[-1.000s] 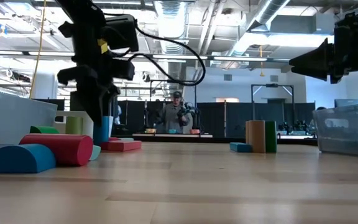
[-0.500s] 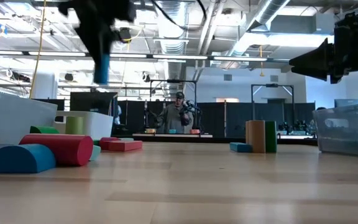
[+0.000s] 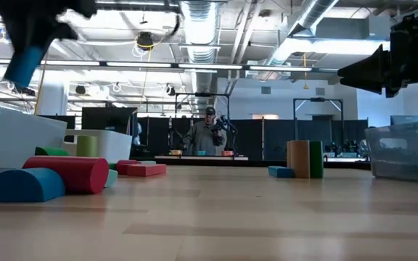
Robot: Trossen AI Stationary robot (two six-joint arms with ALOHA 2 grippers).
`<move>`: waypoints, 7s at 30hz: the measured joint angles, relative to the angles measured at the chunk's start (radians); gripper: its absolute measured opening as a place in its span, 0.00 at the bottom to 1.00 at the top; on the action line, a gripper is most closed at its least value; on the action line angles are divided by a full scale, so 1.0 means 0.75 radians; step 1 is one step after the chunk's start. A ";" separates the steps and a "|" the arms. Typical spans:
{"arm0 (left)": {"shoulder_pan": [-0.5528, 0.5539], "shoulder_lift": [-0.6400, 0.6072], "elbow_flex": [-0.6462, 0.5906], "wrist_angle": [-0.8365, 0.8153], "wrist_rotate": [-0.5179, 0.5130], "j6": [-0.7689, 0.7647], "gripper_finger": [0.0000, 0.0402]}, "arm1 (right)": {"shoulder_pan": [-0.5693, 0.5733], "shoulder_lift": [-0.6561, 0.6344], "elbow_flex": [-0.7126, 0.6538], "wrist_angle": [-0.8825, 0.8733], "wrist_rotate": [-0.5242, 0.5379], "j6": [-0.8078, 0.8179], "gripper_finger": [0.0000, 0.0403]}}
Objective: Sort blocks by size
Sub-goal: Put the blue cylindrical block into the gray bin, then put the light green cylindrical block into the gray bin, then put the brown cylindrical block into the gray bin
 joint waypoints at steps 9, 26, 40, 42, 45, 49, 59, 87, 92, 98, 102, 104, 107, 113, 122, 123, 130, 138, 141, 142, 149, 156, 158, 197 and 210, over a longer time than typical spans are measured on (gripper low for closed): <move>-0.146 -0.064 -0.309 0.197 0.044 -0.174 0.32 | 0.000 0.000 0.000 0.000 0.000 0.000 0.59; -0.211 -0.073 -0.497 0.444 -0.016 -0.263 0.40 | 0.000 0.000 0.000 0.000 0.000 0.000 0.59; -0.209 -0.072 -0.379 0.405 -0.096 -0.317 0.47 | 0.000 0.000 0.000 0.000 0.000 0.000 0.59; -0.209 -0.073 -0.308 0.397 -0.184 -0.297 0.47 | 0.000 0.000 0.000 0.000 0.000 0.000 0.59; -0.208 -0.073 -0.215 0.449 -0.329 -0.219 0.47 | 0.000 0.000 0.000 0.000 0.000 0.000 0.59; -0.171 -0.066 -0.181 0.610 -0.405 -0.054 0.47 | 0.000 0.000 0.000 0.000 0.000 0.000 0.59; 0.085 0.134 -0.189 0.689 -0.277 0.213 0.48 | 0.000 0.000 0.000 0.001 0.000 0.001 0.59; 0.288 0.394 -0.223 0.733 -0.092 0.346 0.69 | 0.000 0.000 0.000 0.001 0.000 0.001 0.59; 0.295 0.394 -0.277 0.738 -0.062 0.337 0.69 | 0.000 0.000 0.000 0.001 0.000 0.001 0.59; 0.294 0.394 -0.282 0.769 -0.061 0.331 0.65 | 0.000 0.000 0.000 0.001 0.000 0.001 0.59; 0.294 0.394 -0.282 0.796 -0.061 0.336 0.58 | 0.000 0.000 0.000 0.001 0.000 0.001 0.59; 0.294 0.394 -0.282 0.794 -0.062 0.336 0.55 | 0.000 0.000 0.000 0.001 0.000 0.001 0.59; 0.294 0.394 -0.284 0.790 -0.054 0.336 0.51 | 0.000 0.000 0.000 0.001 0.000 0.001 0.59; 0.294 0.394 -0.320 0.805 -0.018 0.333 0.50 | 0.000 0.000 0.000 0.001 0.000 0.001 0.59; 0.294 0.394 -0.342 0.864 -0.017 0.322 0.41 | 0.000 0.000 0.000 0.001 0.000 0.001 0.59; 0.294 0.394 -0.342 0.861 -0.017 0.323 0.38 | 0.000 0.000 0.000 0.001 0.000 0.001 0.59; 0.294 0.394 -0.342 0.850 -0.017 0.336 0.30 | 0.000 0.000 0.000 0.000 0.000 0.000 0.59; 0.292 0.390 -0.261 0.769 -0.018 0.321 0.30 | 0.000 0.000 0.000 0.000 0.000 0.001 0.59; 0.276 0.388 -0.166 0.659 -0.046 0.315 0.30 | 0.000 0.000 0.000 0.000 0.000 0.000 0.59; 0.266 0.384 -0.128 0.612 -0.063 0.314 0.30 | 0.000 0.000 0.000 0.001 0.000 0.001 0.59; 0.162 0.368 0.185 0.194 -0.133 0.211 0.30 | 0.000 0.000 0.000 0.001 0.000 0.000 0.59; 0.013 0.325 0.222 -0.014 -0.014 0.023 0.30 | 0.000 0.000 0.000 0.000 0.000 0.000 0.59; -0.020 0.320 0.188 -0.038 0.015 -0.013 0.30 | 0.000 0.000 0.000 0.001 0.000 0.000 0.59; -0.060 0.324 -0.066 0.149 -0.092 -0.092 0.61 | 0.000 0.000 0.000 0.001 0.000 0.001 0.59; 0.005 0.324 0.176 0.907 -0.414 0.511 0.61 | 0.000 0.000 0.000 0.001 0.000 0.000 0.59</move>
